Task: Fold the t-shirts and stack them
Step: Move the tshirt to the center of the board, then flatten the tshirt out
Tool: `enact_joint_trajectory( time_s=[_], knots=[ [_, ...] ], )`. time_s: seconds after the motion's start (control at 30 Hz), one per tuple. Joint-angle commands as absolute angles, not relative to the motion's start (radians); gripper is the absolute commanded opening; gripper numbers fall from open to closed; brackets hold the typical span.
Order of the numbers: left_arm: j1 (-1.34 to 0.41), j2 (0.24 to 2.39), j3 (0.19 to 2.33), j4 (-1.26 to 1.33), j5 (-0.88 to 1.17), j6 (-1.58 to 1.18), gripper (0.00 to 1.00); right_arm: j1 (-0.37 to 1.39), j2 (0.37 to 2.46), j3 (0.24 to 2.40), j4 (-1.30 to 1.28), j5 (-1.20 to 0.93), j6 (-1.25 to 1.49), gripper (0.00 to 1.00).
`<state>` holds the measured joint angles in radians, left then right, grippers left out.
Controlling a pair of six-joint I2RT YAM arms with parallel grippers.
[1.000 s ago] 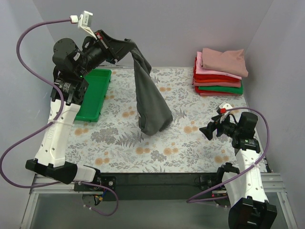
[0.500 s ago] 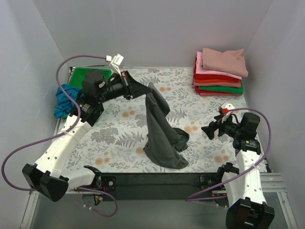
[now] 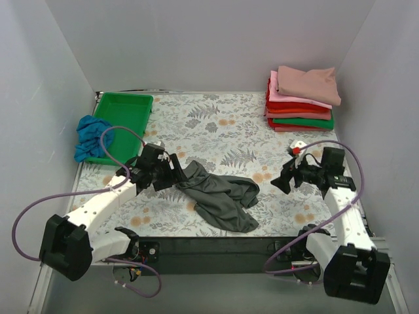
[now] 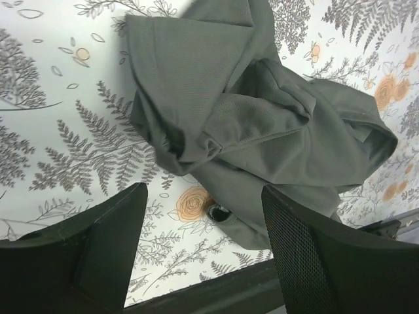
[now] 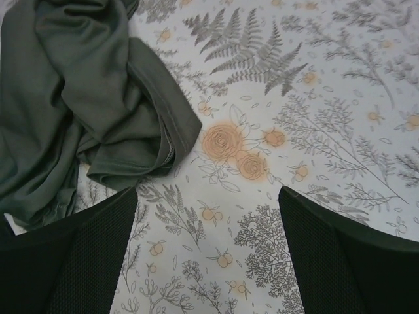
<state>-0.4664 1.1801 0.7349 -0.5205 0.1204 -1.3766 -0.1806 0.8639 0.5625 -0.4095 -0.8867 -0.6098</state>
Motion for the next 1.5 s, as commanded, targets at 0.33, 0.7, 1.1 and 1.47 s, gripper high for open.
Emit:
enact_joint_trajectory(
  time_s=[0.33,0.7,1.1,1.47],
  knots=[
    [-0.468,0.884,0.493,-0.463,0.389,-1.618,0.7,0.388,1.4,0.931,-0.557,-0.572,-0.709,0.87],
    [-0.546,1.07,0.436,-0.315,0.403,-1.663,0.61,0.494,1.617,1.038,-0.563,-0.446,-0.69,0.69],
    [-0.713,1.351,0.551,-0.276,0.293,-1.666,0.31,0.482,1.576,1.039,-0.563,-0.465,-0.641,0.01],
    [-0.749,1.18,0.551,-0.438,0.128,-1.666,0.0,0.226,1.355,0.968,-0.563,-0.496,-0.598,0.01]
  ],
)
